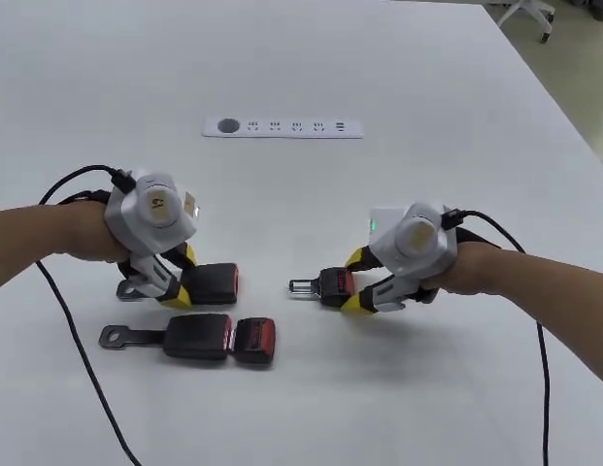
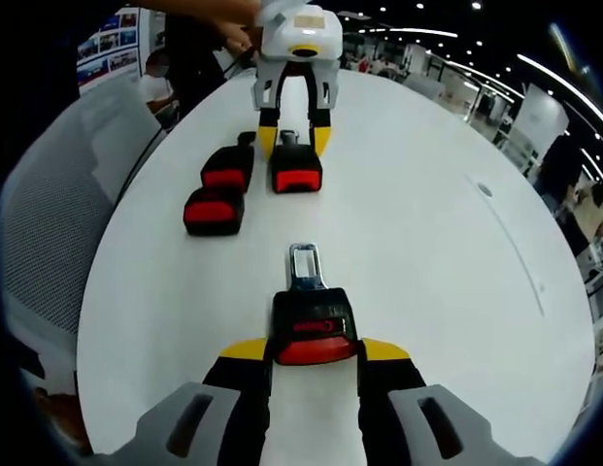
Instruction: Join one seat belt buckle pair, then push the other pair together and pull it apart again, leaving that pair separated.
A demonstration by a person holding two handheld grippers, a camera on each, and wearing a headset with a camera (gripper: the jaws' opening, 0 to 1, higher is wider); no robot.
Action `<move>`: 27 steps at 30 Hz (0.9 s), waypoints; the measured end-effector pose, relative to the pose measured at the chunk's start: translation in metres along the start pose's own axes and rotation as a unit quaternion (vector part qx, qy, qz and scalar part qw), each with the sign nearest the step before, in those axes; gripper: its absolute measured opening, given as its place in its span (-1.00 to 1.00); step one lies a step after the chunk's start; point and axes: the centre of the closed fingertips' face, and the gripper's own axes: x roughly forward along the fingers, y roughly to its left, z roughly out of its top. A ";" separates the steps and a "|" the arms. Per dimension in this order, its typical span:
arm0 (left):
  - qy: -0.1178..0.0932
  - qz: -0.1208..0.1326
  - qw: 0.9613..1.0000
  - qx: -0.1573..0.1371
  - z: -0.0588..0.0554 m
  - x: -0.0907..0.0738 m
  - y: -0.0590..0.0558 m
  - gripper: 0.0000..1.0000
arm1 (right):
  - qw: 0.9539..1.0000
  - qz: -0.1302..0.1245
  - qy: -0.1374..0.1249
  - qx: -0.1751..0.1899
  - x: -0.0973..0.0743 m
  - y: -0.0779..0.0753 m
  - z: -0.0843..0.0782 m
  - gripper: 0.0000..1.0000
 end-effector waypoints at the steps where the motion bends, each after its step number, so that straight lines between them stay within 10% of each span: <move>1: 0.001 0.000 1.000 0.002 -0.001 0.000 0.000 -0.37 | 1.000 -0.001 0.000 -0.002 0.000 0.000 0.000 -0.39; 27: 0.017 -0.001 1.000 0.005 -0.001 0.001 0.000 -0.37 | 1.000 0.001 -0.002 -0.015 0.001 0.005 0.010 -0.40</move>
